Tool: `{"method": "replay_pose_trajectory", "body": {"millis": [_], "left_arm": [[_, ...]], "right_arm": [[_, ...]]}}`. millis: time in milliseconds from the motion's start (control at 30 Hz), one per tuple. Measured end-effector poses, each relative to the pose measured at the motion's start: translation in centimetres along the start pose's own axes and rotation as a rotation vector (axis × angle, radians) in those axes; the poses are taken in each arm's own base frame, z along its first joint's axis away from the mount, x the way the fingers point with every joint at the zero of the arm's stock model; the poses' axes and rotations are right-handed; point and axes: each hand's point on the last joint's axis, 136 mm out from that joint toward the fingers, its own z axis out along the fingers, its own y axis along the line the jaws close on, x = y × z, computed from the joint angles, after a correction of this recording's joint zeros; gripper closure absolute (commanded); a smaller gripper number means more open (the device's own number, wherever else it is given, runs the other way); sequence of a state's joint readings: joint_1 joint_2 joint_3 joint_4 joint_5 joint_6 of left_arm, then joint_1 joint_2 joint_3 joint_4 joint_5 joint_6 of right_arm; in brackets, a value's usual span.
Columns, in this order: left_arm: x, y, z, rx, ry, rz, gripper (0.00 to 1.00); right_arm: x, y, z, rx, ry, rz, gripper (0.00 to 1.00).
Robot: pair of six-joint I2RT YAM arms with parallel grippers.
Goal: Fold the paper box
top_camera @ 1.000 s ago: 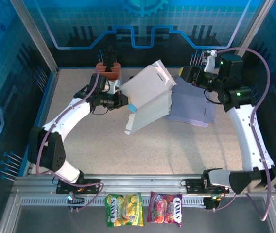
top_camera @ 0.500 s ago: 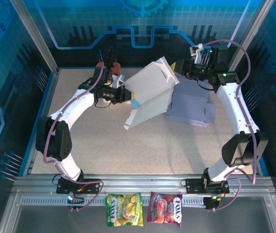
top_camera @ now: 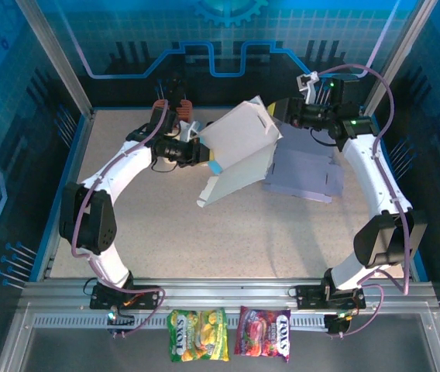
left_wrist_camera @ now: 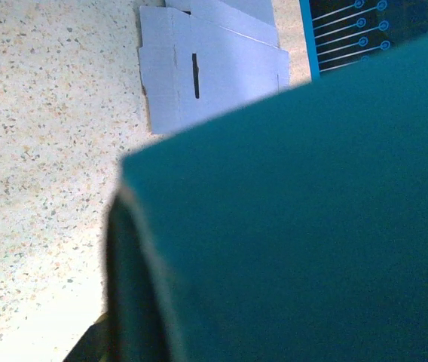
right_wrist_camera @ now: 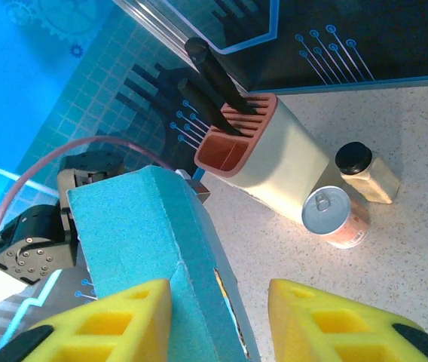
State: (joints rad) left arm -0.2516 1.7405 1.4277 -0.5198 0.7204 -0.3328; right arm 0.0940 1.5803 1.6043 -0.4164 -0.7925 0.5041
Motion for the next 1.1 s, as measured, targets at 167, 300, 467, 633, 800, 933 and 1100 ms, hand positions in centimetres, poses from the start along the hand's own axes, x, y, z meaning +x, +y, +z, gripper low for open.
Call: {"method": "replay_pose_trajectory", "body": {"millis": [167, 300, 467, 633, 800, 933, 1100], "left_arm": [[0.3, 0.1, 0.0, -0.005, 0.011, -0.008, 1.00], [0.4, 0.1, 0.0, -0.007, 0.016, 0.001, 1.00], [0.5, 0.2, 0.0, -0.008, 0.018, 0.002, 1.00], [0.6, 0.3, 0.0, -0.011, 0.024, 0.002, 1.00], [1.0, 0.4, -0.1, -0.016, 0.035, 0.006, 1.00], [1.1, 0.5, -0.1, -0.018, 0.042, 0.004, 1.00], [1.4, 0.7, -0.1, -0.031, 0.049, -0.005, 1.00]], "right_arm": [[0.9, 0.3, 0.7, 0.021, 0.028, -0.035, 0.60], [1.5, 0.6, 1.2, 0.056, 0.047, -0.072, 0.60], [1.6, 0.9, 1.2, 0.130, 0.061, -0.143, 0.59], [2.0, 1.7, 1.6, 0.206, 0.082, -0.243, 0.59], [2.8, 1.5, 2.2, 0.265, 0.118, -0.304, 0.59], [3.4, 0.9, 2.7, 0.298, 0.148, -0.328, 0.59], [3.9, 0.6, 3.1, 0.347, 0.177, -0.374, 0.61]]}}
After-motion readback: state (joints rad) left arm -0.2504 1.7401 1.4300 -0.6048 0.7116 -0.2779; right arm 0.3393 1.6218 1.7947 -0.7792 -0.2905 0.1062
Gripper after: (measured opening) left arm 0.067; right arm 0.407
